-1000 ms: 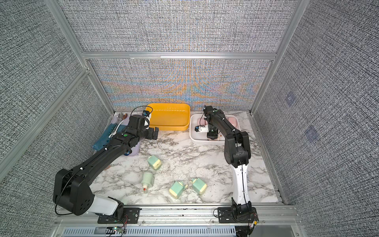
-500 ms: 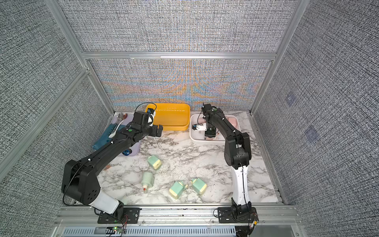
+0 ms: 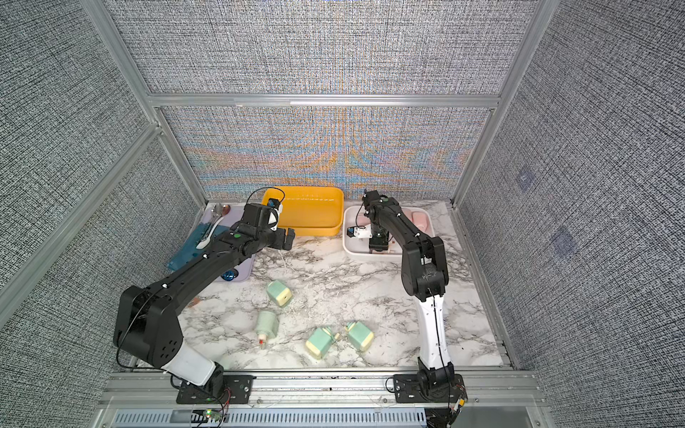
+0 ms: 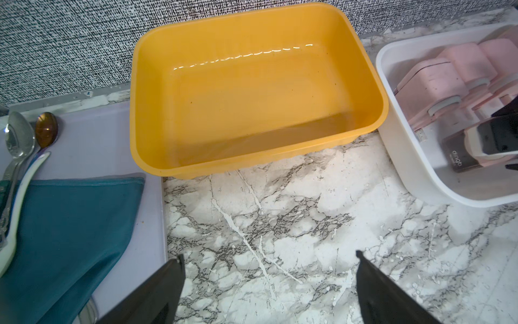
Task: Place the pencil sharpeners by color into the storage box
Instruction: Place the pencil sharpener in the storage box.
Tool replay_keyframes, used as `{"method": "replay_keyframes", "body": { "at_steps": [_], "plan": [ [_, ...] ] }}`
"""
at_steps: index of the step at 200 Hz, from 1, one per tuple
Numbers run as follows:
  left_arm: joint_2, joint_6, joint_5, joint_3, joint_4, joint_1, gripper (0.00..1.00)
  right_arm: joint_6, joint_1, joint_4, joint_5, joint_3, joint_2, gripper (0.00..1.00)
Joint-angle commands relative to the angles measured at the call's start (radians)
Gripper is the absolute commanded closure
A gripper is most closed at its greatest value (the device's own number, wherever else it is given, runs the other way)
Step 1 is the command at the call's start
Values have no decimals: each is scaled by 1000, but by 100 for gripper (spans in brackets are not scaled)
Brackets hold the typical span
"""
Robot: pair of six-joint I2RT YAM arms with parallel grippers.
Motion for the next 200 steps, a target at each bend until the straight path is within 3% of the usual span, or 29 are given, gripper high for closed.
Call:
{"method": "replay_keyframes", "body": {
  "at_steps": [1, 53, 98, 100, 103, 105, 130, 157, 200],
  "plan": [
    [5, -3, 1, 7, 1, 0, 1, 2, 1, -21, -26, 6, -21, 29],
    [44, -9, 38, 46, -8, 0, 1, -10, 0, -40, -42, 22, -64, 28],
    [138, -119, 3, 151, 16, 0, 1, 16, 3, -43, -89, 1, -156, 27],
    [147, -123, 3, 159, 12, 0, 1, 19, 3, -43, -91, 2, -161, 23],
    [161, -131, 4, 178, 8, 0, 1, 23, 3, -42, -95, 0, -169, 6],
    [171, -135, 5, 191, 5, 1, 1, 26, 4, -41, -100, 0, -174, 2],
    [331, -202, -1, 376, -73, -2, 1, 76, 9, 0, -170, -26, -264, 1],
    [516, -232, -15, 574, -148, -2, 1, 158, 12, 217, -205, -190, -420, 1],
    [716, -262, 8, 836, -251, -2, 1, 408, 26, 834, -225, -626, -751, 1]
  ]
}}
